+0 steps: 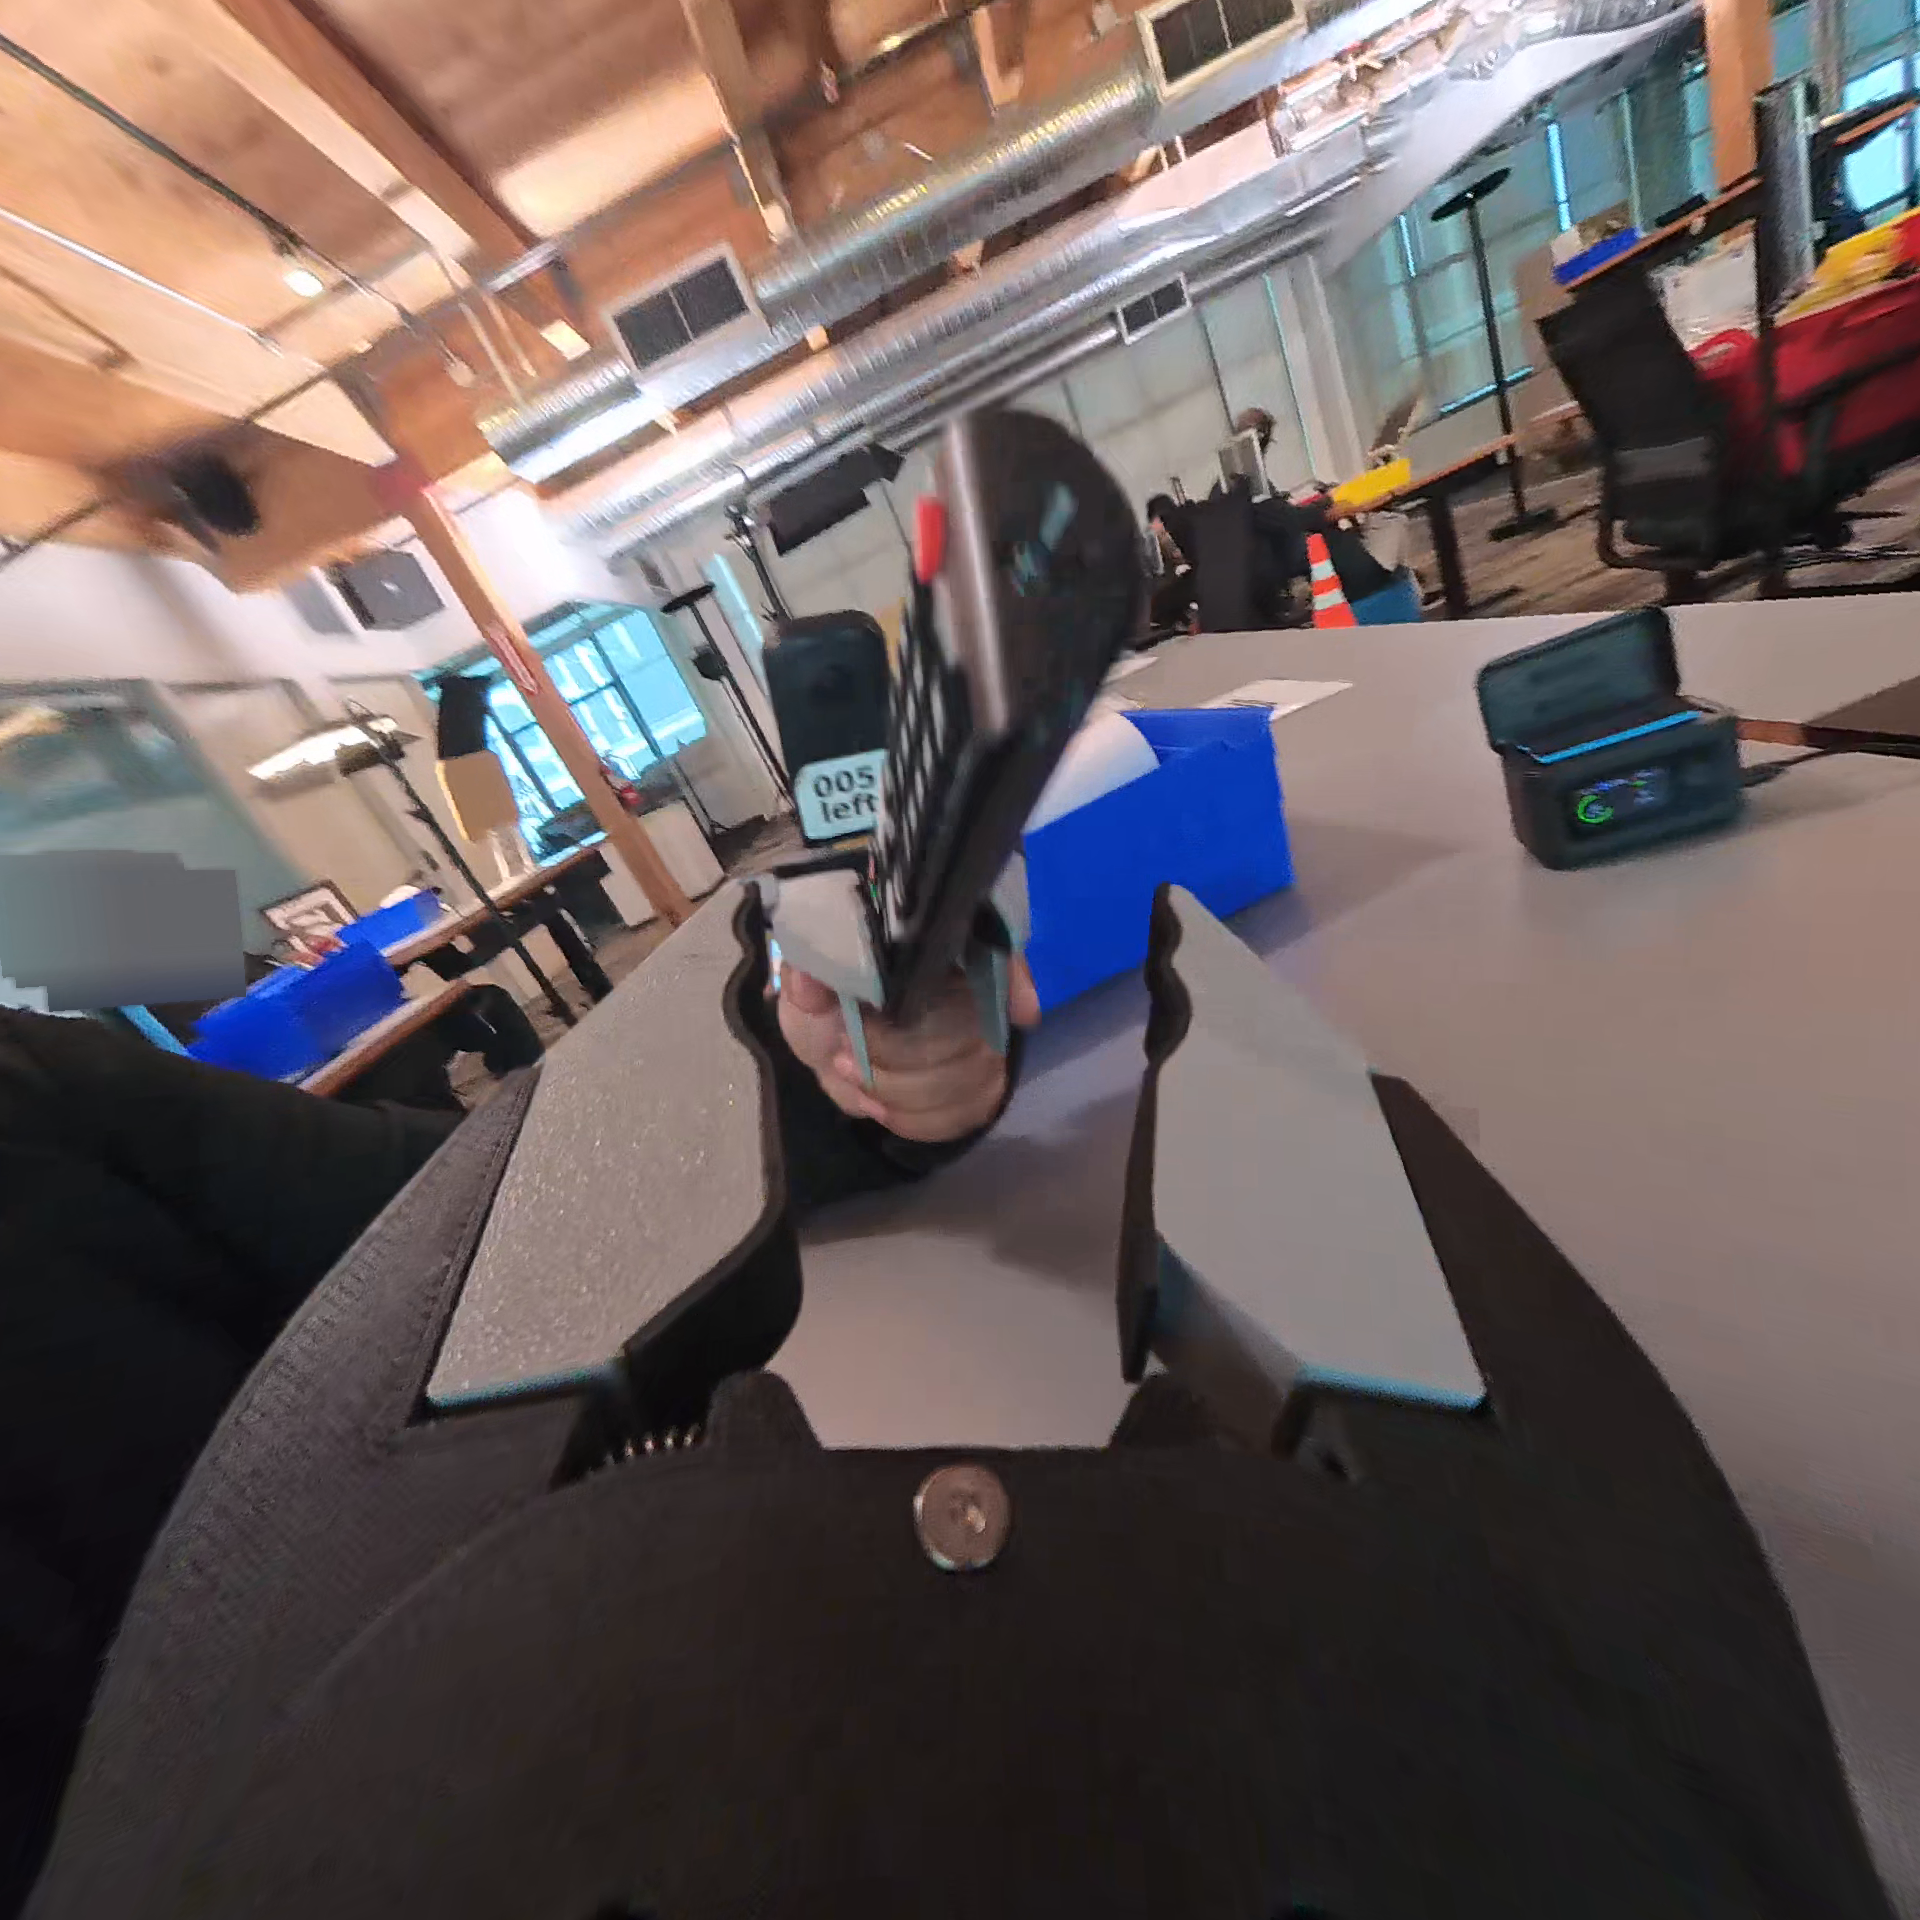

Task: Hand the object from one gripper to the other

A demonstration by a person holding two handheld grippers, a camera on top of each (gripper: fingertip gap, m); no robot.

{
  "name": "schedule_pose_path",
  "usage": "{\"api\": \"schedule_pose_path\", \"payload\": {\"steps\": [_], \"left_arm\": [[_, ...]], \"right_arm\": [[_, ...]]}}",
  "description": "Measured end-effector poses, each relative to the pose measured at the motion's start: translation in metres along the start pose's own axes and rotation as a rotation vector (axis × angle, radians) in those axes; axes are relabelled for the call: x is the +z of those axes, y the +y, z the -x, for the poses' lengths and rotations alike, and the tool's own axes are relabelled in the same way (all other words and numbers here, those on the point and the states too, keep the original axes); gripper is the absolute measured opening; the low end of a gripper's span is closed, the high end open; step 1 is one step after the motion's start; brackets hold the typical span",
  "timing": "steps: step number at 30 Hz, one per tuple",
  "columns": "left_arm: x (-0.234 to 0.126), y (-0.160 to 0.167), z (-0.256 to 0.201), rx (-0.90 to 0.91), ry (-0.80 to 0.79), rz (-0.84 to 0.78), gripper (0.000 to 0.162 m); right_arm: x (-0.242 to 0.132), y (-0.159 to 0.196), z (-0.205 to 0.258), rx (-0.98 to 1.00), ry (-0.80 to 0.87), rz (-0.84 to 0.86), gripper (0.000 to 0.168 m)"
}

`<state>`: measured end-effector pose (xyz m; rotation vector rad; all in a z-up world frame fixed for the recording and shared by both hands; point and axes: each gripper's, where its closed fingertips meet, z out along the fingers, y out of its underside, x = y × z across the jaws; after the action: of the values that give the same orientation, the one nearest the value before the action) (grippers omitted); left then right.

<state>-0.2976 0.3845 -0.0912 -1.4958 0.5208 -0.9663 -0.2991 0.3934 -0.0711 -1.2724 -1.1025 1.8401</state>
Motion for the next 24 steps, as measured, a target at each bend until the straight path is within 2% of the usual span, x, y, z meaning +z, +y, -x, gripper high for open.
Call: {"api": "schedule_pose_path", "payload": {"steps": [2,3,4,5,9,12,14,17,19,21,24], "left_arm": [[0.008,0.013,-0.004,-0.016,0.025,0.05,0.024],[0.012,0.021,-0.007,-0.022,0.042,0.086,0.024],[0.016,0.029,-0.011,-0.03,0.061,0.121,0.024],[0.02,0.036,-0.014,-0.047,0.079,0.15,0.024],[0.023,0.039,-0.01,-0.079,0.064,0.158,0.026],[0.018,0.04,-0.001,-0.105,0.021,0.164,0.03],[0.014,0.038,0.007,-0.121,-0.013,0.165,0.042],[0.008,0.026,0.015,-0.178,-0.04,0.102,0.053],[0.005,0.02,0.017,-0.223,-0.03,0.067,0.05],[0.003,0.019,0.015,-0.273,0.0,0.055,0.05],[0.006,0.018,0.001,-0.384,0.111,0.053,0.061]], "right_arm": [[0.002,-0.006,0.003,0.006,-0.011,-0.041,0.065],[0.002,-0.009,0.004,0.004,-0.01,-0.067,0.055],[0.001,-0.012,0.002,-0.002,0.004,-0.089,0.033],[0.0,-0.013,0.004,-0.02,-0.011,-0.1,0.024],[-0.001,-0.011,0.006,-0.068,-0.03,-0.019,0.023],[-0.004,-0.015,0.004,-0.166,0.031,-0.005,0.022],[-0.008,-0.019,0.0,-0.275,0.101,0.003,0.022],[-0.014,-0.024,-0.003,-0.492,0.226,0.042,0.022],[-0.016,-0.024,-0.01,-0.686,0.346,0.096,0.022],[-0.018,-0.019,-0.019,-0.95,0.472,0.205,0.022],[-0.018,0.003,-0.034,-1.458,0.601,0.443,0.022]]}}
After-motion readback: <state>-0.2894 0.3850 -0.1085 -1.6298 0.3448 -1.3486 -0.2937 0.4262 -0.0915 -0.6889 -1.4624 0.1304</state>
